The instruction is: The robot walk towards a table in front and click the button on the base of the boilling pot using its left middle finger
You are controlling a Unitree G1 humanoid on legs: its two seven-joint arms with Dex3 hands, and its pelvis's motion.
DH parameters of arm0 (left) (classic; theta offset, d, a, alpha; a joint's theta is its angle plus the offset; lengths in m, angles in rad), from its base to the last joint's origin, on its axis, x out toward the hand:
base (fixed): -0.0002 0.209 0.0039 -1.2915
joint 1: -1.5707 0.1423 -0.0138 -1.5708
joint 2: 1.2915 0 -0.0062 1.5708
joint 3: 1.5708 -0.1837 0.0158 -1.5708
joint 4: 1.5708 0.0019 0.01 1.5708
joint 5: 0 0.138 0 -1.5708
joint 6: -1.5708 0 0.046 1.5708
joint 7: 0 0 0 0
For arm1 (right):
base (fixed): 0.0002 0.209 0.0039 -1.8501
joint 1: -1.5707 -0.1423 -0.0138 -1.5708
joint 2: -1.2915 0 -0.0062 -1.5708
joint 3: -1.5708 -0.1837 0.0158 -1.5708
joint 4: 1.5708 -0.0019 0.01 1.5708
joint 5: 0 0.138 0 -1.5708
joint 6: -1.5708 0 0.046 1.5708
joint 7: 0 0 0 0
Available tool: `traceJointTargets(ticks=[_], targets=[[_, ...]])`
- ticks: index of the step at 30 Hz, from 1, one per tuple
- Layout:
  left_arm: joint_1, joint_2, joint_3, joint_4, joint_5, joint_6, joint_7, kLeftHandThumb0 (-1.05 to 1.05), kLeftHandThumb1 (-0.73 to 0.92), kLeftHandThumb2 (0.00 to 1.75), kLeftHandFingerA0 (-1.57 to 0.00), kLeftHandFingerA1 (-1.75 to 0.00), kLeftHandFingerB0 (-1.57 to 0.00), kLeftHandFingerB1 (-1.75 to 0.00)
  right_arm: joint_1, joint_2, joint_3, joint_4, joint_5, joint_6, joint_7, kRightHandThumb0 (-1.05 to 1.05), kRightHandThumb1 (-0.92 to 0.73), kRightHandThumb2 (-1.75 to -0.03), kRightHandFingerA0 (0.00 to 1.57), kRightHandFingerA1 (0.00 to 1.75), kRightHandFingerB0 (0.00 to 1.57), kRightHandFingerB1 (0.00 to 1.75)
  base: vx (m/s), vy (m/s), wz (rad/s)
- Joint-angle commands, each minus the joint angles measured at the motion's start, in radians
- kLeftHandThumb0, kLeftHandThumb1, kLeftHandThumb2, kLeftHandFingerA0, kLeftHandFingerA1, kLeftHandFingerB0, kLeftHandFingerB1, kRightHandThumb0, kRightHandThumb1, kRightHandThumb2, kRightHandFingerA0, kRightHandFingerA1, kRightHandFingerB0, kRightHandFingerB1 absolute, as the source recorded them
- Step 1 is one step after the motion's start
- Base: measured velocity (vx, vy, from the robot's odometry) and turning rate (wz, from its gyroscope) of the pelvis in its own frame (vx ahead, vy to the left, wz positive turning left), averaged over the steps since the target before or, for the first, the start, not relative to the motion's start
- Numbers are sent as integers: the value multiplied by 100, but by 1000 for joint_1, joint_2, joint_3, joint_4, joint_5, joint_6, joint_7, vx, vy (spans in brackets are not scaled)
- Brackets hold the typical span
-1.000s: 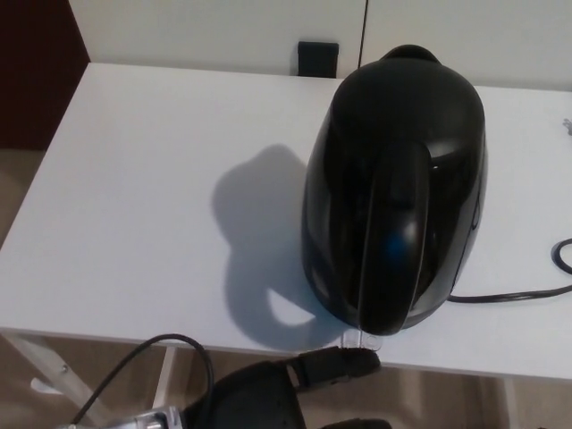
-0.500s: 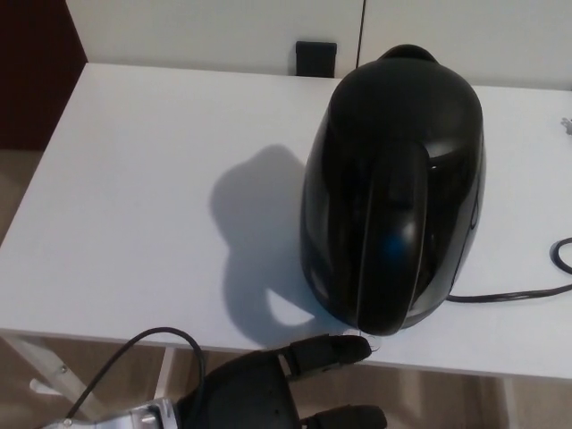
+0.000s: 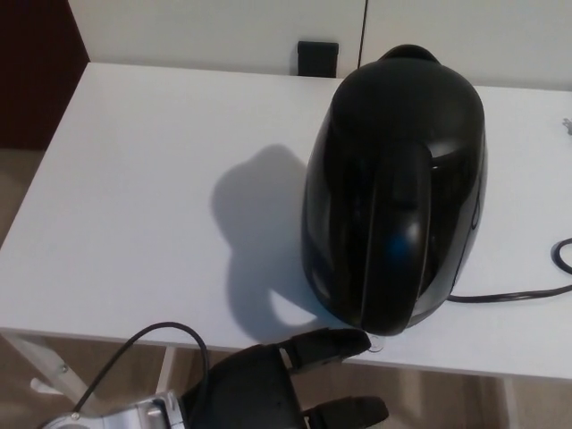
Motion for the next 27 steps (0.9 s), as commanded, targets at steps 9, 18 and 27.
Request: traceJointTargets(ticks=[9,18,27], targets=[[-29,-7,-5,33,23,9,20,-47,60,60,-20,-30,-10,-23,-19,-24,-85,21,48,56,-11,-40,-42,-68,62,55,35,47,0,0,0],[-33,-13,-14,31,16,4,12,-46,58,60,-21,-31,-9,-22,-20,-17,-89,15,40,66,-8,-41,-42,-68,59,54,35,47,0,0,0],[-22,-18,-18,35,15,8,-1,-46,59,60,-22,-31,-10,-23,-23,-21,-71,1,24,77,-21,-43,-43,-70,57,55,35,47,0,0,0]])
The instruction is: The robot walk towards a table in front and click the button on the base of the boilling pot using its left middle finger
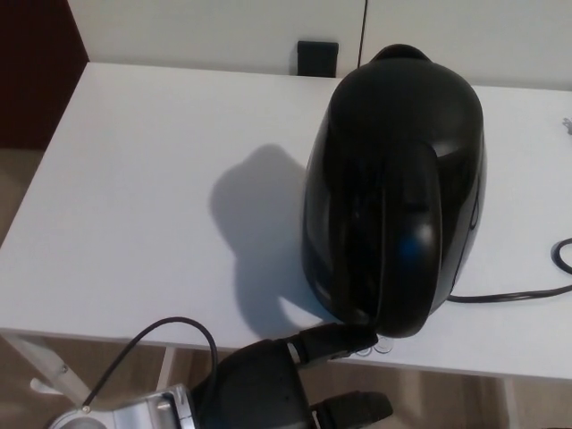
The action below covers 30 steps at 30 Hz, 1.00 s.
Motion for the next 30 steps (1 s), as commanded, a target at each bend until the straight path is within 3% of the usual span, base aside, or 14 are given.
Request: traceJointTargets(ticks=[1,4,5,6,7,8,13,14,15,16,17,18,19,30], targets=[[3,6,-6,8,8,8,-13,-46,59,60,-22,-31,-10,-23,0,-17,6,-16,-5,23,-14,-43,-43,-70,57,55,35,47,0,0,0],[5,3,-8,9,8,8,-14,-45,59,61,-21,-31,-9,-22,-3,-22,9,-4,-6,4,-7,-44,-43,-71,56,55,34,47,0,0,0],[6,3,-10,9,7,6,-18,-30,49,98,0,-47,0,-49,-2,-24,11,-3,-8,-1,-8,-45,-44,-72,57,55,35,47,0,0,0],[6,3,-10,10,7,6,-20,-30,49,98,0,-47,0,-49,-2,-25,12,-3,-8,-3,-9,-45,-44,-72,57,55,35,47,0,0,0],[5,-1,-15,17,10,4,-12,-29,48,98,0,-48,0,-48,4,-25,14,-15,-8,-4,-8,-47,-44,-73,58,56,35,48,0,0,0],[5,-3,-18,21,12,3,-4,-48,56,59,-21,-30,-11,-24,4,-25,14,-14,-7,-5,-8,-40,-54,-56,63,46,41,39,0,0,0],[3,-8,-38,44,25,7,-3,-47,56,59,-21,-31,-10,-23,3,-28,23,-18,-14,3,-12,-49,-44,-74,53,55,35,48,0,0,0],[4,-8,-41,42,25,11,-20,-30,47,97,0,-47,0,-49,4,-28,21,-19,-11,0,-9,-42,-55,-56,58,46,41,39,0,0,0],[4,-6,-43,39,25,14,-33,-30,48,98,0,-47,0,-49,5,-28,22,-24,-12,0,-10,-42,-55,-56,57,46,41,39,0,0,0],[4,-4,-45,36,26,16,-42,-30,48,98,0,-47,0,-49,5,-29,26,-29,-17,3,-14,-42,-55,-56,57,46,41,39,0,0,0],[5,-4,-51,43,30,17,-43,-47,59,60,-20,-31,-9,-22,6,-28,27,-29,-19,0,-19,-38,-57,-56,60,46,41,39,0,0,0],[7,-7,-60,56,38,22,-41,-30,46,97,-1,-47,0,-49,5,-31,30,-28,-23,-2,-20,-45,-46,-75,55,55,35,48,0,0,0],[6,-9,-68,71,46,28,-26,-48,57,60,-23,-31,-10,-22,5,-32,30,-31,-23,0,-20,-45,-46,-74,56,56,36,49,0,0,0],[-6,8,-108,106,74,61,39,-49,59,60,-25,-31,-9,-21,3,-28,21,-39,-9,7,-6,-49,-42,-74,59,56,35,48,0,0,0]])
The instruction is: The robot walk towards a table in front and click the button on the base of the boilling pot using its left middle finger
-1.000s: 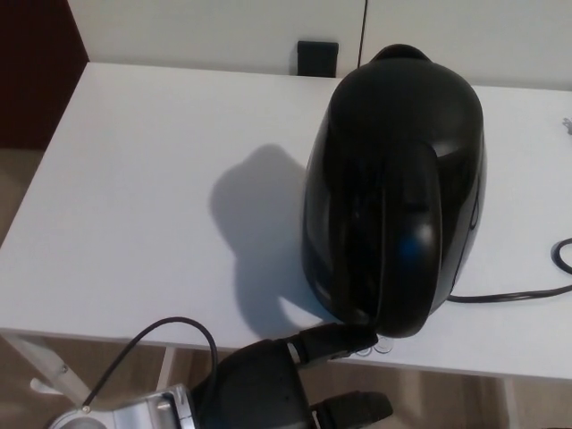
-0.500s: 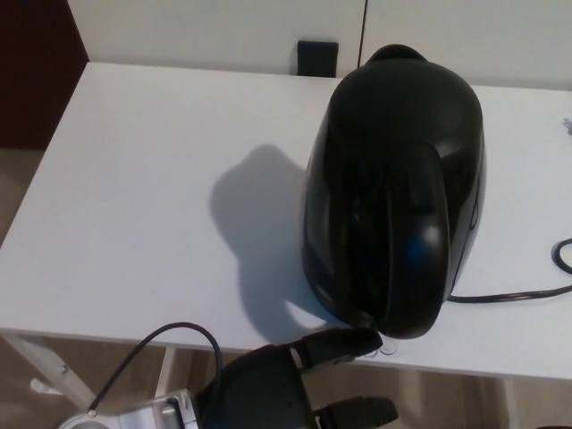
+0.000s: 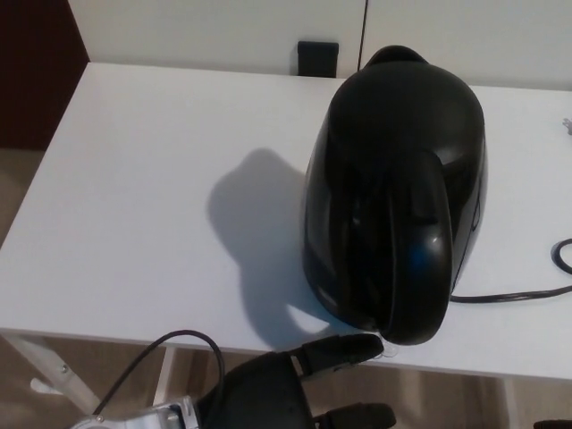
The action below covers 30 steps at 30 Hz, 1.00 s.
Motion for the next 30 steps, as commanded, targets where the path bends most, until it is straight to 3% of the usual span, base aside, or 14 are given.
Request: traceJointTargets(ticks=[1,5,6,8,14,15,17,18,19,20,21,23,25,30], targets=[[25,45,-21,-16,43,20,-52,-48,61,62,-22,-32,-8,-21,2,-18,-2,-1,1,8,-3,-48,-43,-73,60,56,35,48,0,0,0],[71,88,-1,-101,-12,0,-109,-47,62,61,-21,-31,-10,-22,-5,-9,-7,-8,8,39,-7,-41,-43,-70,59,56,36,47,0,0,0],[94,105,9,-137,-29,0,-133,-31,51,101,0,-48,0,-49,-4,-10,-5,-4,6,34,-6,-41,-44,-70,59,56,36,47,0,0,0],[119,126,18,-175,-31,0,-143,-31,52,102,0,-48,0,-50,-7,-14,-3,6,5,23,0,-42,-44,-70,58,55,36,47,0,0,0],[248,227,60,-276,-32,-28,-50,-31,50,100,0,-47,0,-50,-3,-12,-10,27,14,1,6,-34,-53,-56,73,49,40,40,0,0,0],[266,241,65,-281,-17,-28,-11,-51,62,61,-24,-32,-9,-22,-3,-12,-9,31,11,-1,5,-36,-52,-55,72,49,41,40,0,0,0],[301,268,80,-293,-20,-38,4,-31,52,102,0,-47,0,-49,-11,-12,-5,43,5,-1,-1,-34,-52,-56,73,49,41,40,0,0,0],[343,293,93,-311,-30,-26,-17,-51,69,64,-17,-29,-6,-20,-16,-11,-5,53,5,1,-1,-33,-53,-56,70,49,40,40,0,0,0],[383,318,109,-309,-47,-27,-7,-31,55,104,0,-47,0,-49,-22,-7,-5,67,6,1,-1,-33,-53,-56,70,49,40,40,0,0,0],[400,321,119,-287,-62,-29,-1,-31,53,103,0,-47,0,-49,-21,-8,-3,69,4,0,-3,-33,-52,-56,71,49,40,40,0,0,0],[426,320,134,-240,-96,-22,-9,-54,67,64,-16,-29,-5,-19,-16,-8,0,68,0,1,-5,-34,-52,-56,70,49,39,40,0,0,0],[444,292,165,-133,-174,-28,-15,-33,47,100,0,-47,0,-49,-16,-6,2,72,-1,5,-8,-33,-52,-56,70,49,39,40,0,0,0],[426,234,210,56,-285,-53,-29,-68,53,79,-17,-40,-9,-36,-10,-4,6,75,-3,4,-6,-31,-52,-55,68,49,38,40,0,0,0],[351,85,353,468,-549,-87,-146,-70,50,78,-20,-41,-12,-37,-6,-1,10,77,-6,7,-7,-39,-44,-68,61,55,35,46,0,0,0]])
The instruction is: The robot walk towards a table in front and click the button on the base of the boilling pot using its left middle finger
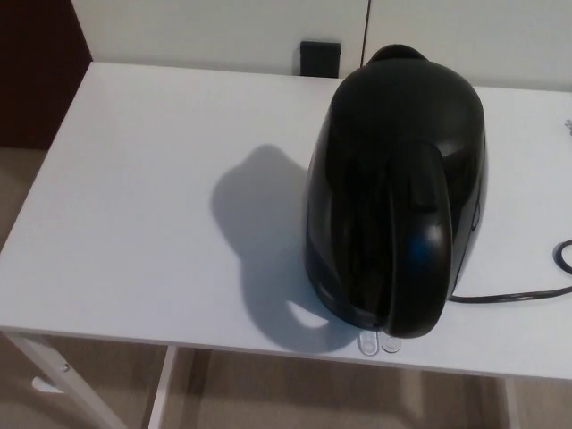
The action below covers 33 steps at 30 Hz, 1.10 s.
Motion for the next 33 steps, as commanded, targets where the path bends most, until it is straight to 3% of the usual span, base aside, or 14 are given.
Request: traceJointTargets(ticks=[1,4,5,7,14,18,19,20,21,33], targets=[[-82,-197,237,566,-481,-63,-114,-69,48,78,-27,-43,-15,-39,3,-9,14,16,-13,-3,-7,-40,-44,-68,61,55,35,47,0,0,0],[-102,-251,342,687,-565,-36,-147,-70,48,78,-25,-42,-15,-39,-7,-10,20,17,-20,1,-8,-41,-45,-69,60,55,34,46,0,0,0],[-97,-266,398,714,-609,-20,-169,-69,48,78,-22,-41,-14,-38,-12,-8,16,21,-16,0,-5,-32,-54,-56,66,48,38,39,0,0,0],[-88,-283,488,744,-698,-4,-237,-66,45,75,-21,-41,-16,-38,-8,-9,7,25,-8,-3,-9,-32,-52,-55,73,49,39,40,0,0,0],[-94,-288,643,807,-794,38,-397,-62,45,72,-17,-40,-13,-37,16,-4,10,12,-10,-11,-4,-30,-52,-55,70,48,39,40,0,0,0],[-97,-292,684,831,-797,49,-443,-62,44,71,-20,-40,-16,-37,23,-5,12,18,-15,-21,-5,-32,-52,-56,68,48,39,40,0,0,0],[-98,-292,690,837,-794,51,-452,-63,43,72,-21,-40,-17,-37,21,-4,11,20,-14,-18,-4,-40,-43,-68,62,56,34,46,0,0,0],[-100,-292,696,843,-788,47,-453,-63,43,72,-21,-40,-17,-37,20,-4,12,22,-16,-19,-4,-40,-43,-68,62,56,34,46,0,0,0],[-104,-292,702,851,-783,41,-459,-64,43,72,-21,-40,-15,-37,16,-4,15,23,-20,-18,-8,-33,-52,-56,67,49,39,40,0,0,0],[-139,-300,734,901,-738,17,-503,-63,43,71,-21,-40,-15,-37,5,-13,26,11,-26,-11,-6,-32,-53,-56,70,48,39,39,0,0,0]])
